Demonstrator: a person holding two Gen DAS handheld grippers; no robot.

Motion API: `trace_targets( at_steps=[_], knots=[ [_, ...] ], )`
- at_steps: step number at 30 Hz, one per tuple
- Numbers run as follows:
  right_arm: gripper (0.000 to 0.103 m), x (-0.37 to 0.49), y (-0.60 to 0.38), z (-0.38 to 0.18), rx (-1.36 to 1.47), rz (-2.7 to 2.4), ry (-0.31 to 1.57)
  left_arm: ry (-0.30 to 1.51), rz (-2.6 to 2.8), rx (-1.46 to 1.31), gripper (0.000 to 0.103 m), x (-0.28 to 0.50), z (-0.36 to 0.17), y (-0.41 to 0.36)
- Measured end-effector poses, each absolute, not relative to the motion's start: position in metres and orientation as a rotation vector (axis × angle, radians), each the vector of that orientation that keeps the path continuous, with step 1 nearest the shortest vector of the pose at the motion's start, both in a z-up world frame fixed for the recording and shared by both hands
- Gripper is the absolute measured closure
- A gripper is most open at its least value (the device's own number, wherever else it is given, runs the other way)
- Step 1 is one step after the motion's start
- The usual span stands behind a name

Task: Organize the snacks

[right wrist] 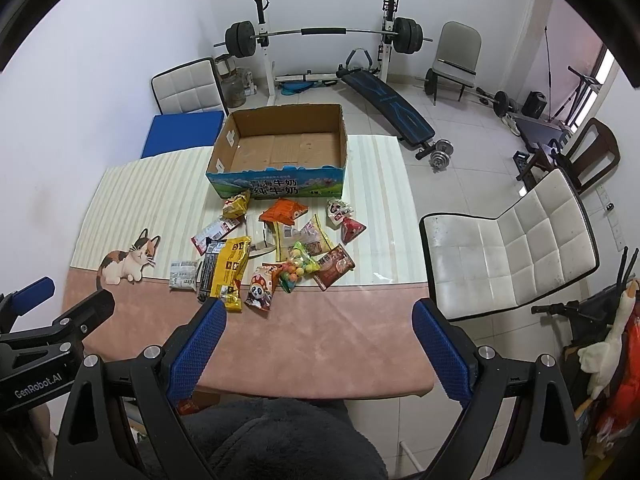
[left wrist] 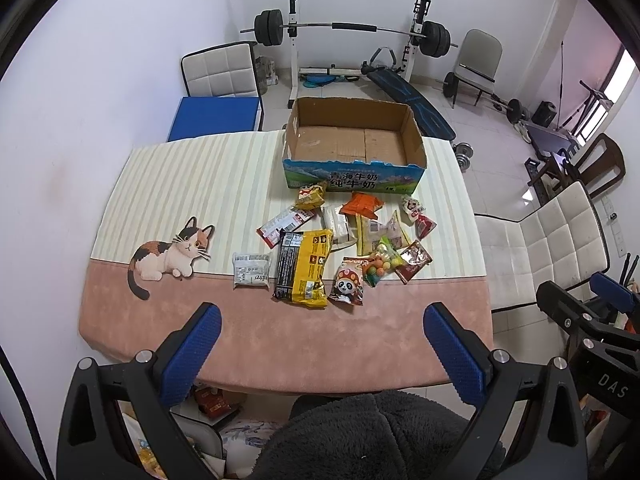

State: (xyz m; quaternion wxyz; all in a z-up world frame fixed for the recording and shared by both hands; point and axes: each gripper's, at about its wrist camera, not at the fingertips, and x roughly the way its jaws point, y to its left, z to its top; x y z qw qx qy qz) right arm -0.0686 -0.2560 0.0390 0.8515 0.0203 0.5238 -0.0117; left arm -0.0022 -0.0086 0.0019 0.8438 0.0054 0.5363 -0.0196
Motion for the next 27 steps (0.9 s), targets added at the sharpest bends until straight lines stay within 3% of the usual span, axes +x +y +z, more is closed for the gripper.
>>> trace_targets(
  at_steps=[27],
  knots=[
    [0.007, -0.068, -0.260, 0.043, 0.050, -0.019, 1.082, 1.118, -0.066, 0.001, 0.000, -0.001, 0.008, -0.018]
  ],
)
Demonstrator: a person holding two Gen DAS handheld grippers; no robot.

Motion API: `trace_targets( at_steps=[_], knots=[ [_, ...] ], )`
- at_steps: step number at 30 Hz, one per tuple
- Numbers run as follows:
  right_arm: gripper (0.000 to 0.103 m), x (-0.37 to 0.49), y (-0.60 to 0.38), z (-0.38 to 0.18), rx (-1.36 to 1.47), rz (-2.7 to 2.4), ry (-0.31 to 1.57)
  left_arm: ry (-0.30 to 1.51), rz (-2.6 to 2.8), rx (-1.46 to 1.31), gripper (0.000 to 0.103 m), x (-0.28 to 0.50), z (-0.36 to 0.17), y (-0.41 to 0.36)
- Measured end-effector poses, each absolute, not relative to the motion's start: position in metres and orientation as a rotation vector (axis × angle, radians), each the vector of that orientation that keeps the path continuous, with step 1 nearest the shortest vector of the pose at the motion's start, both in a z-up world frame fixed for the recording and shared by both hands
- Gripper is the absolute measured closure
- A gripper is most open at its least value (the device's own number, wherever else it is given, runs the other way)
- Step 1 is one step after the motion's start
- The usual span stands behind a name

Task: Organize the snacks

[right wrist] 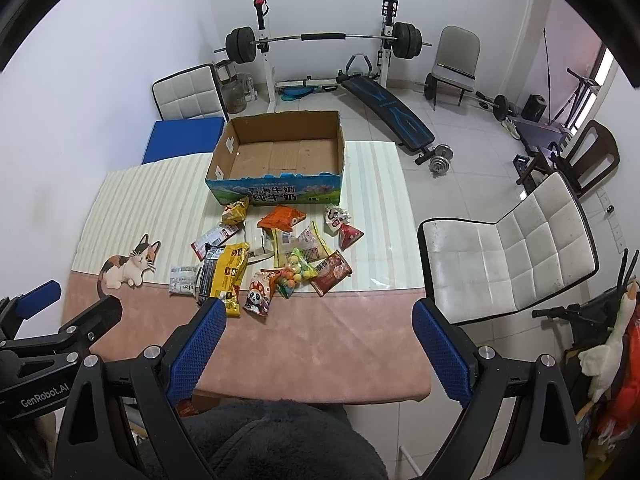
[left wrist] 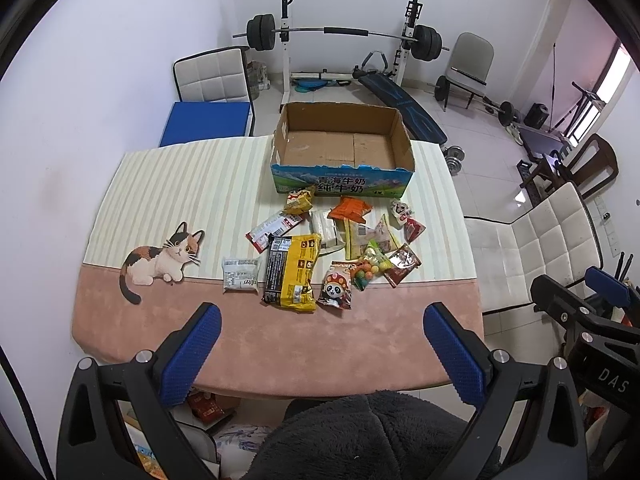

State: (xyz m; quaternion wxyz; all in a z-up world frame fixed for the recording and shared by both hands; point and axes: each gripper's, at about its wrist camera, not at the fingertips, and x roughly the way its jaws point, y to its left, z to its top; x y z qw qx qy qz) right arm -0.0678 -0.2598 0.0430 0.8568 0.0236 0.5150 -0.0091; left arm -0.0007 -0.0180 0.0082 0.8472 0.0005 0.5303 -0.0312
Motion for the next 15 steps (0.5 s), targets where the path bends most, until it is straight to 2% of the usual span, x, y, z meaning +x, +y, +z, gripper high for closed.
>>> trace_targets(
  at_steps=[15],
  knots=[
    [0.007, -0.0669, -0.2604, 0.0428, 0.048, -0.009, 1.074, 1.105, -0.070, -0.001, 0.000, 0.0015, 0.0121, -0.0165]
  ],
)
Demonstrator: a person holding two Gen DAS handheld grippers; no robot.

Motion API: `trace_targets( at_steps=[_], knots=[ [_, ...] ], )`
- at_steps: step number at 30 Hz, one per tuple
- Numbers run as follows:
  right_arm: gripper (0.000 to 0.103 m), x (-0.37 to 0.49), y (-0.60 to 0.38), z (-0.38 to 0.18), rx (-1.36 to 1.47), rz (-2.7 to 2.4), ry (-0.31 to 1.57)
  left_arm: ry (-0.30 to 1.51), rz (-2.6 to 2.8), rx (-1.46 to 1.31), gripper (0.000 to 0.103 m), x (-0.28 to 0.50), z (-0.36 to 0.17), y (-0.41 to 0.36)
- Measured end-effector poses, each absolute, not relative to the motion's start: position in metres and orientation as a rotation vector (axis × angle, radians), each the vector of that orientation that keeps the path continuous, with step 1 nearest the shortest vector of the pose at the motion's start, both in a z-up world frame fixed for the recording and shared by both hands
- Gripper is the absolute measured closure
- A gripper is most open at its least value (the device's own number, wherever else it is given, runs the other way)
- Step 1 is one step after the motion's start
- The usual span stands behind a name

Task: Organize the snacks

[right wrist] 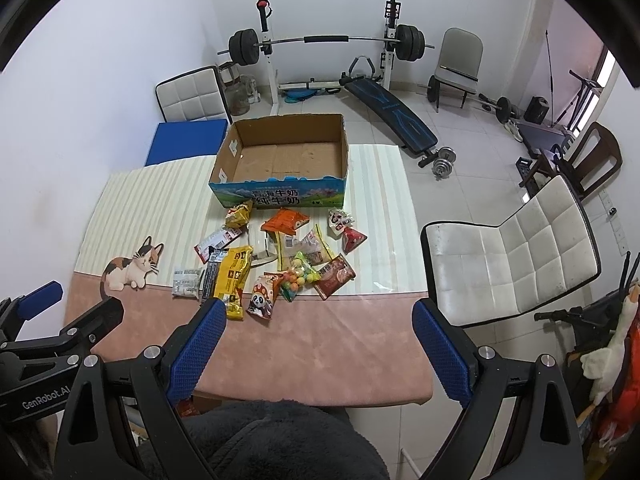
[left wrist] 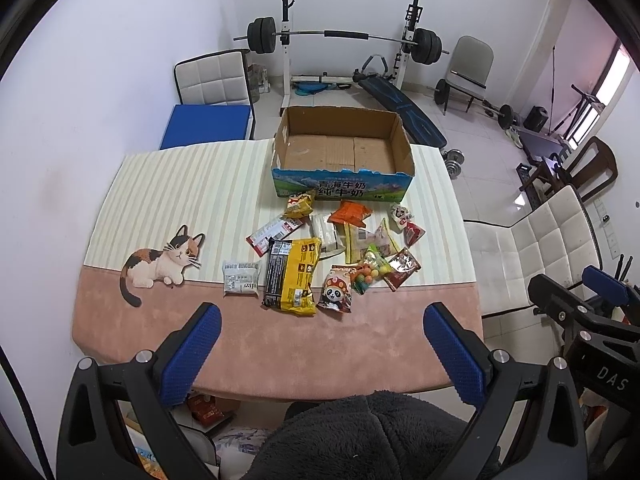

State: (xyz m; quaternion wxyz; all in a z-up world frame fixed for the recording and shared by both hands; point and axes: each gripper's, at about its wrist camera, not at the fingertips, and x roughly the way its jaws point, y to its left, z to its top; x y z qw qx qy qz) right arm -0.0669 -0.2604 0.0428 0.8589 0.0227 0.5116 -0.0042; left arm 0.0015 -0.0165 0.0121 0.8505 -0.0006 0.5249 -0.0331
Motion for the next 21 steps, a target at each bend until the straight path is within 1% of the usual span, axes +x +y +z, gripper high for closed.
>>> trace_targets(
  at_steps=[13, 18, 21],
  knots=[
    [0.007, -0.063, -0.260, 0.039, 0.065, 0.005, 1.093, 1.114, -0.074, -0.010, 0.000, 0.007, 0.012, -0.015],
    [0.007, -0.051, -0.260, 0.024, 0.092, 0.014, 1.126, 1.110, -0.051, -0.024, 0.000, 0.016, 0.005, -0.010],
    [0.007, -0.033, -0.261, 0.001, 0.137, 0.024, 1.167, 1.100, -0.009, -0.050, 0.000, 0.031, -0.010, 0.004]
  ],
)
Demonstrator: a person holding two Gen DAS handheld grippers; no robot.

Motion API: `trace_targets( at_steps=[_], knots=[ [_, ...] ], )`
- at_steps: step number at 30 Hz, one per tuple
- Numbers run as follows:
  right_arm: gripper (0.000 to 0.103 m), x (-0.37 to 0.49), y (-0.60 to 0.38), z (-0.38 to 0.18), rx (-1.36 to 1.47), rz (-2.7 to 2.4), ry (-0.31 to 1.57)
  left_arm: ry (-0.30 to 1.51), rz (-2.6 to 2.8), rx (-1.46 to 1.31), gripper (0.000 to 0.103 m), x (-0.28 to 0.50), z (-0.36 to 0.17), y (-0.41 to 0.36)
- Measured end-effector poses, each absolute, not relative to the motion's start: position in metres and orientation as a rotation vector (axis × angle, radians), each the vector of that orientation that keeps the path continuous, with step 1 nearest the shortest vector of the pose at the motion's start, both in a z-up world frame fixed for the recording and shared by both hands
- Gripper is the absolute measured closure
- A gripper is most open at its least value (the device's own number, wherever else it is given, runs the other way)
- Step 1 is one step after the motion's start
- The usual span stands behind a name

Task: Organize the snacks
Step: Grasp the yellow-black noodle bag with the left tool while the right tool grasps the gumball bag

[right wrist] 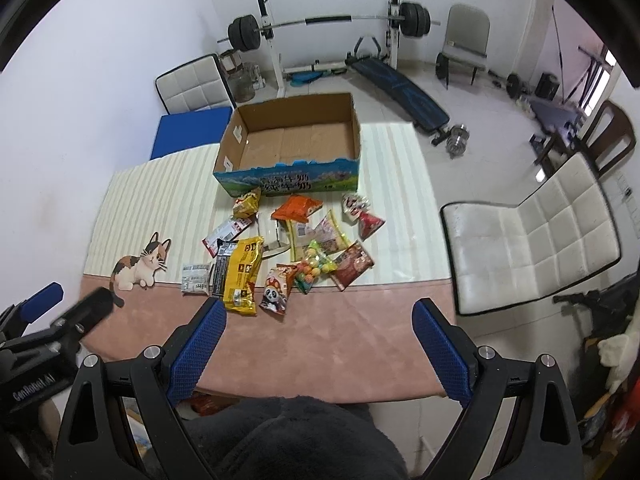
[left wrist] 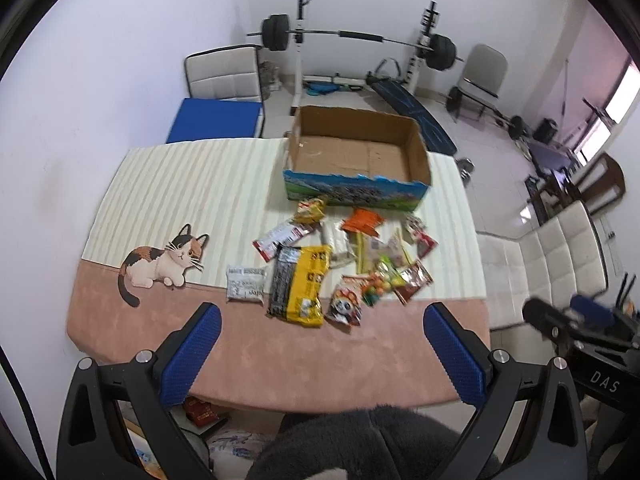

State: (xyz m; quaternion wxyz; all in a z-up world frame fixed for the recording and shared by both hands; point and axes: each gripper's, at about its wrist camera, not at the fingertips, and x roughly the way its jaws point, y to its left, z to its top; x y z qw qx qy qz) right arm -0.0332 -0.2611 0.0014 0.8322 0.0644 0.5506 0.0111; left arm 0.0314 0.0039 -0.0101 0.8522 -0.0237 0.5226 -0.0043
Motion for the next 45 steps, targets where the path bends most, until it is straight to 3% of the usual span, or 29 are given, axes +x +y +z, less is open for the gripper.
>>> trace_targets(
  at_steps=[5, 9, 17, 24, 31, 35, 36, 37, 40, 45],
  knots=[
    [0.007, 0.007, -0.260, -0.050, 0.237, 0.052, 1.242, 1.125, 0.044, -0.090, 0.000, 0.069, -0.053, 0.034],
    [0.007, 0.049, -0.255, -0.122, 0.341, 0.048, 1.357, 1.190, 0.087, -0.088, 0.000, 0.099, -0.101, 0.058],
    [0.007, 0.112, -0.246, -0.263, 0.462, 0.022, 1.524, 1.432, 0.030, -0.076, 0.000, 0.162, -0.239, 0.065],
    [0.007, 0.150, -0.245, -0.327, 0.456, -0.021, 1.596, 1.618, -0.048, -0.025, 0.001, 0.192, -0.340, 0.046],
    [0.008, 0.156, -0.264, -0.378, 0.762, -0.121, 1.658, 1.690, -0.079, -0.046, 0.001, 0.196, -0.381, 0.035],
    [0.023, 0.157, -0.255, -0.397, 0.834, -0.147, 1.682, 1.692, -0.054, -0.056, 0.002, 0.194, -0.395, 0.034],
    [0.031, 0.158, -0.252, -0.402, 0.833, -0.147, 1.690, 1.689, -0.046, -0.060, 0.004, 0.193, -0.396, 0.034],
    [0.047, 0.158, -0.248, -0.405, 0.821, -0.151, 1.697, 1.685, -0.045, -0.065, 0.004, 0.193, -0.399, 0.034],
    [0.056, 0.156, -0.244, -0.407, 0.750, -0.134, 1.719, 1.677, -0.048, -0.069, 0.008, 0.189, -0.401, 0.034],
    [0.056, 0.161, -0.224, -0.406, 0.335, -0.024, 1.833, 1.682, -0.052, -0.068, 0.008, 0.189, -0.399, 0.040]
  ],
)
